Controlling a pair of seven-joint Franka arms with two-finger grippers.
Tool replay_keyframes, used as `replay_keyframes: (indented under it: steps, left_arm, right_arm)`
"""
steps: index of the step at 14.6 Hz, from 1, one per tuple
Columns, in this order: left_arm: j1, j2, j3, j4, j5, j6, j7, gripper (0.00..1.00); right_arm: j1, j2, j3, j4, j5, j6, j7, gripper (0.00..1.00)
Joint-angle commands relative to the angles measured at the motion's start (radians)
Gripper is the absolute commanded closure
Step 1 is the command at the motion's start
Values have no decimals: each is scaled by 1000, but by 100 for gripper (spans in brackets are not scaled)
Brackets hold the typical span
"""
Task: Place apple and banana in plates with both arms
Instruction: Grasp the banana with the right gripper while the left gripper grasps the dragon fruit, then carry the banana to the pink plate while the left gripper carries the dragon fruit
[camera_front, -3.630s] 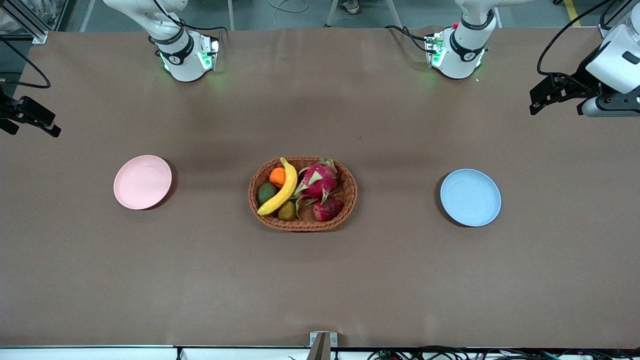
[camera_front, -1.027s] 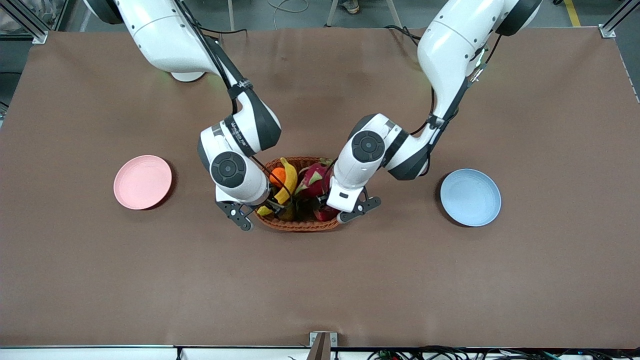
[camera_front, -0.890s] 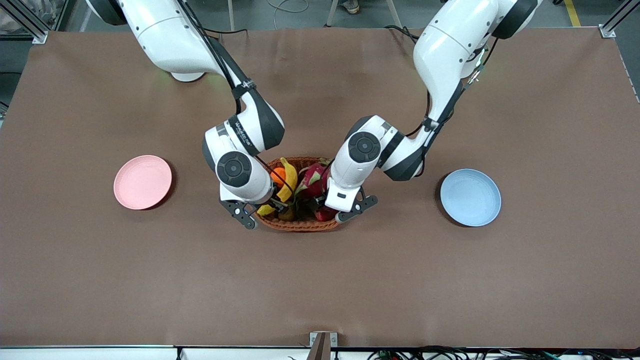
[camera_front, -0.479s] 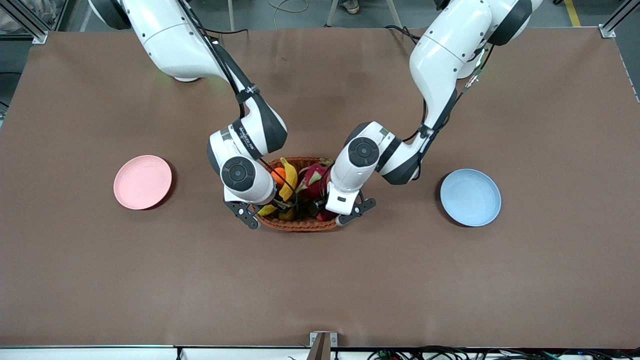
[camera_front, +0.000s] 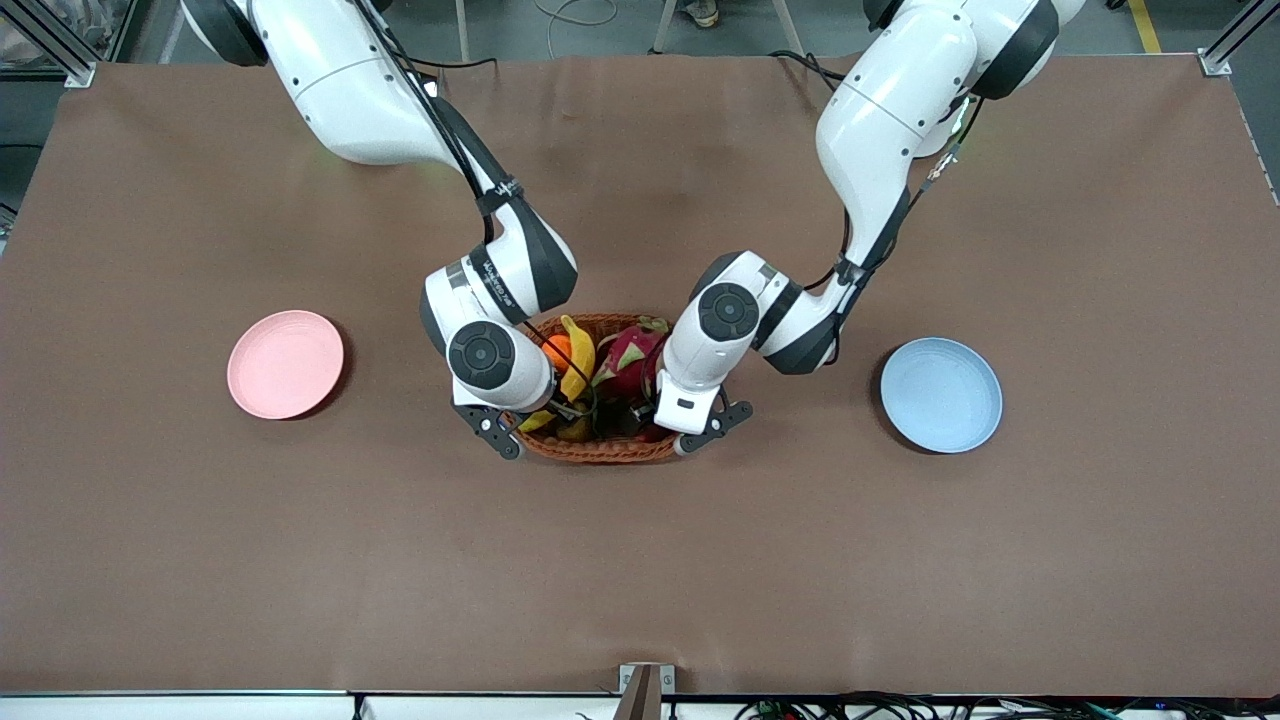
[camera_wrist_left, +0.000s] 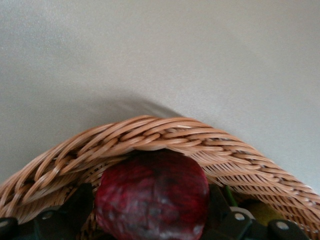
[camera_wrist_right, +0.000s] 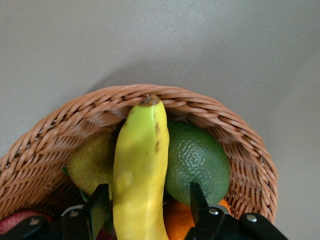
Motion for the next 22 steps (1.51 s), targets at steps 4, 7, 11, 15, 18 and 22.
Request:
replay_keyframes:
  steps: [4,7,11,15,18,22]
  left_arm:
    - [-9,13,5,24,9,6,-17,28]
    - [-6,-29,7,25,6,-3,-48,33]
    - [36,-140,7,22,14,-67,-43,33]
    - [111,-240,4,13,65,-178,-10,31]
    - [178,-297,5,-33,65,-276,153,31]
    - [318,-391,5,-194,66,-280,401,31]
  right_arm:
    - [12,15,-7,23,25,10,2,32]
    - [12,15,-7,38,25,9,-1,30]
    - [25,15,-7,38,25,10,-1,30]
    - [27,23,-7,37,25,10,-3,30]
    - [27,26,-7,35,27,9,-3,30]
    - [27,23,-7,37,25,7,-10,55]
